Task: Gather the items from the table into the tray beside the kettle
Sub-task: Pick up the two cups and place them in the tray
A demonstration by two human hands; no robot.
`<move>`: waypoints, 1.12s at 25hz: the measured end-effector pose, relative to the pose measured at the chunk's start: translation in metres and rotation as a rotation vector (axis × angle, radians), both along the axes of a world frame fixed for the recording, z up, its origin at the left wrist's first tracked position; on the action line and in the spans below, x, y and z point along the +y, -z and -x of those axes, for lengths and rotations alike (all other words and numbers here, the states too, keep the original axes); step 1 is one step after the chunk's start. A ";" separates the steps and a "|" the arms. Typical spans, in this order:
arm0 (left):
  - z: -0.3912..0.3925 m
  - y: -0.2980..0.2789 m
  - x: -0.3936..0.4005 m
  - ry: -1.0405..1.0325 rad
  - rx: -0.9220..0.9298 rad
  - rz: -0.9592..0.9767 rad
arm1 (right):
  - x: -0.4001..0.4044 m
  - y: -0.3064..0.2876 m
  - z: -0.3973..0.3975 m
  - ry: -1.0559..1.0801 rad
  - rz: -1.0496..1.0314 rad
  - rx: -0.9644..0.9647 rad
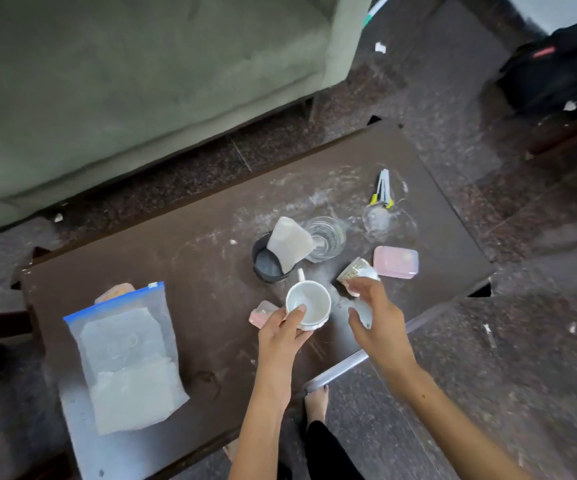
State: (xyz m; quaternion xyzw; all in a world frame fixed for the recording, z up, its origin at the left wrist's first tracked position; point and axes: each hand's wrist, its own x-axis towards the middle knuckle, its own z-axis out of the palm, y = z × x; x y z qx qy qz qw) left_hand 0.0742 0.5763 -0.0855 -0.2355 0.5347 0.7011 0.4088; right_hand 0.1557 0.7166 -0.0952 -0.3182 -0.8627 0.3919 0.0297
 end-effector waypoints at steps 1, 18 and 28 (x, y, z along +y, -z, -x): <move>-0.001 0.003 0.002 0.010 0.004 0.022 | 0.012 0.008 0.004 0.023 -0.070 -0.068; -0.013 -0.008 -0.015 -0.069 0.027 0.112 | 0.044 0.017 0.025 -0.292 -0.226 -0.421; 0.003 -0.028 -0.179 -0.295 0.011 0.120 | -0.110 -0.040 0.060 -0.548 -0.094 0.076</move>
